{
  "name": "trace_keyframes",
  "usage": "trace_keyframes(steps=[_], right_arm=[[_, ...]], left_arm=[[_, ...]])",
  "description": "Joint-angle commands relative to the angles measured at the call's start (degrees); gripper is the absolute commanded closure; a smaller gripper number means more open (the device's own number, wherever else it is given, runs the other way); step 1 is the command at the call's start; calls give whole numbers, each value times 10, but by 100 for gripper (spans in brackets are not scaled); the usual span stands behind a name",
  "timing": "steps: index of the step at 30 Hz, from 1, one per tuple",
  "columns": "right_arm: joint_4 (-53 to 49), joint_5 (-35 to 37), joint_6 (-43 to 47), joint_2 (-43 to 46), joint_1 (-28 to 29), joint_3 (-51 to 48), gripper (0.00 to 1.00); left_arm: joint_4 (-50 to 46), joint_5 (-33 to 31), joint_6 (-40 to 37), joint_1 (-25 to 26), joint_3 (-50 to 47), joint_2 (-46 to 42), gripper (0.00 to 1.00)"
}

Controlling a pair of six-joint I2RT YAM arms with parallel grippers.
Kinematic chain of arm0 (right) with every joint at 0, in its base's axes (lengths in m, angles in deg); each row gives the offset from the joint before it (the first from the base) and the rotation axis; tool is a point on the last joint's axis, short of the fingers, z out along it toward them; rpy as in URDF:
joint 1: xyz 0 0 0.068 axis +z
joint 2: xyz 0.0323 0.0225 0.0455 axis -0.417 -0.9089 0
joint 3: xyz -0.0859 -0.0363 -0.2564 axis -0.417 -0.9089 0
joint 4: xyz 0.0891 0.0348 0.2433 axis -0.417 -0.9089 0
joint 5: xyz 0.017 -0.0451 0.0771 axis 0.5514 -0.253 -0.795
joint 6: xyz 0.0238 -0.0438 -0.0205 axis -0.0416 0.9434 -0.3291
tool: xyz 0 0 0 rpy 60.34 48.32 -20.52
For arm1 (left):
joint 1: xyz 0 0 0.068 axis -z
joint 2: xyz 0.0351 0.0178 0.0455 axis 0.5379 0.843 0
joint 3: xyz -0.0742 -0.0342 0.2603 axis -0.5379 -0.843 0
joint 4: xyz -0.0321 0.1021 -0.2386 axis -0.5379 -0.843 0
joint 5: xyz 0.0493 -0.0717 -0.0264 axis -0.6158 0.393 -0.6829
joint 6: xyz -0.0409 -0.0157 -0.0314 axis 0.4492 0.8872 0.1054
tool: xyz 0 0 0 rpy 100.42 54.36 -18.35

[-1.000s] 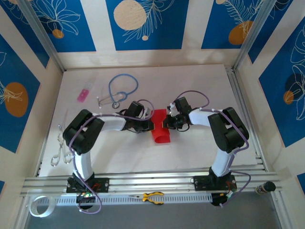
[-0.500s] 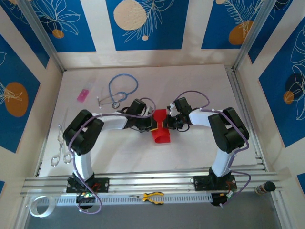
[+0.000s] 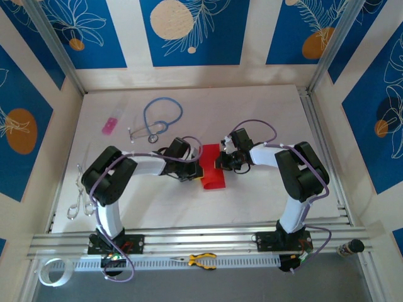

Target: Fold a paper plane with a square sheet of paper (pick it up from the middle)

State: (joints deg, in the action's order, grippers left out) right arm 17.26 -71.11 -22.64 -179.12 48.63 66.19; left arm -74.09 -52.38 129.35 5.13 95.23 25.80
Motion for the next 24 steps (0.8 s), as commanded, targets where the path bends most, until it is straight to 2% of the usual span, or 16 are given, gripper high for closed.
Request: trace_keyframes(steps=[1, 10, 16, 24], right_arm=[[-57, 62, -1, -18, -3, -27, 100], [-56, 61, -2, -17, -3, -29, 100], [-59, 64, -4, -17, -4, -28, 100], [-56, 61, -5, -12, -8, -31, 100]], left_arm=[[-31, 2, 5, 4, 20, -24, 100], [64, 42, 70, 15, 16, 6, 100], [36, 38, 45, 16, -17, 19, 100], [-37, 10, -8, 16, -77, -19, 100]])
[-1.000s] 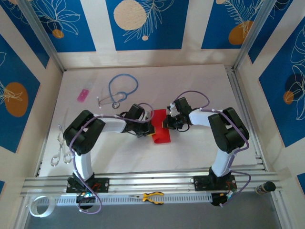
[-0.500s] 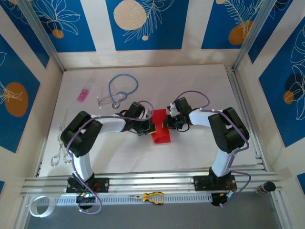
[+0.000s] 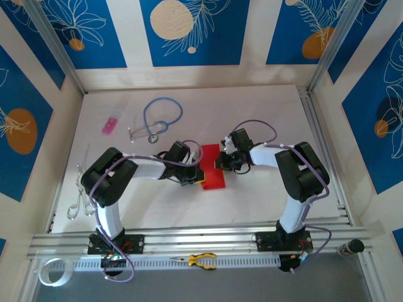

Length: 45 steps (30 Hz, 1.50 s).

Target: Fold a paper plane with a square sheet of paper (pick it up from the middle)

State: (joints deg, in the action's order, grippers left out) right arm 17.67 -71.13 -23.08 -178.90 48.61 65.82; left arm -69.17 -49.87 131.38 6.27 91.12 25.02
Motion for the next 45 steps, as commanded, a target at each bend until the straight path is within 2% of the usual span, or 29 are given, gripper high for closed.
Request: trace_keyframes(steps=[1, 6, 10, 16, 21, 30, 39, 45], right_arm=[[-60, 62, -1, -15, -8, -28, 100], [-59, 61, -1, -14, -7, -28, 100], [-59, 61, -1, -14, -8, -29, 100], [-58, 62, -1, -14, -7, -30, 100], [-59, 61, 1, -15, -7, -28, 100], [-61, 63, -1, -17, -8, -27, 100], [-65, 63, -2, -19, -8, -23, 100], [-65, 63, -1, -20, -7, -23, 100]], left_arm=[[-91, -22, -30, 5, -41, -21, 100], [-81, -21, -22, 7, -35, -64, 100], [-46, -39, 28, 6, -15, -81, 100], [35, -25, 91, 7, 23, -35, 100], [40, -2, 95, 13, 43, 4, 100], [44, 30, 69, 18, -22, 10, 100], [-101, -3, -24, 31, -30, -26, 100], [-139, -23, -45, 46, -9, -46, 100]])
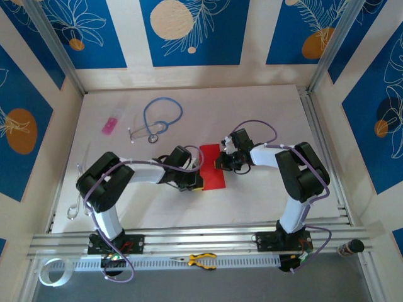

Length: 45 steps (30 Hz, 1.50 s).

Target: Fold a paper plane with a square sheet of paper (pick it up from the middle)

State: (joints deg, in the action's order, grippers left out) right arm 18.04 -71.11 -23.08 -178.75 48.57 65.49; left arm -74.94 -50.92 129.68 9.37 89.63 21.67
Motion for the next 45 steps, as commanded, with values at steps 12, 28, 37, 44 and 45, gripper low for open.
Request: trace_keyframes(steps=[12, 28, 37, 44, 45], right_arm=[[-69, 62, 0, -21, -6, -19, 100], [-68, 57, 4, -20, -5, -19, 100], [-56, 31, 21, -14, -4, -24, 100], [-46, 3, 37, -1, 0, -39, 100], [-47, 1, 38, -2, 2, -39, 100]], left_arm=[[-15, -28, 15, 17, 38, -28, 98], [7, -34, 28, 20, -16, 11, 99], [-1, -44, 31, 59, -55, -16, 100], [-11, -73, 44, 79, -62, -67, 98], [-16, -79, 43, 79, -61, -79, 98]])
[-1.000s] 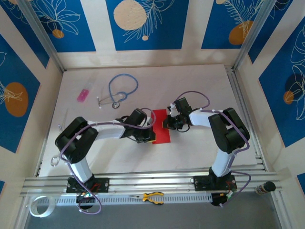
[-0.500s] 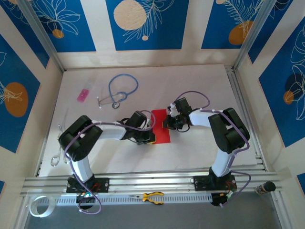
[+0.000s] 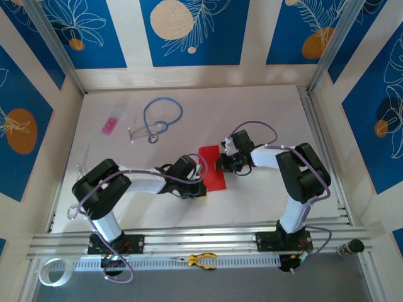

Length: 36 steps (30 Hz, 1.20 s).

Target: Fold a paper plane with a square sheet of paper (pick it up from the middle)

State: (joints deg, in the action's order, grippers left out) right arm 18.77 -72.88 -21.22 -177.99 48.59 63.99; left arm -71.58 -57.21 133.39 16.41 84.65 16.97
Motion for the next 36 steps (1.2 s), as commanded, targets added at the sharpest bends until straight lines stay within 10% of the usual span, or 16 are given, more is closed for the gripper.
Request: trace_keyframes(steps=[1, 7, 18, 36], right_arm=[[-56, 20, 20, -10, 4, -23, 100], [-64, 22, 24, -17, 8, -16, 100], [-65, 28, 21, -19, 8, -15, 100], [-70, 32, 21, -26, 10, -8, 100]], left_arm=[[-58, -23, 1, 9, -6, -47, 97], [-93, -75, -44, -17, 33, -99, 95], [-9, 29, -72, -138, 158, 52, 95], [2, 8, -88, -154, 170, 156, 95]])
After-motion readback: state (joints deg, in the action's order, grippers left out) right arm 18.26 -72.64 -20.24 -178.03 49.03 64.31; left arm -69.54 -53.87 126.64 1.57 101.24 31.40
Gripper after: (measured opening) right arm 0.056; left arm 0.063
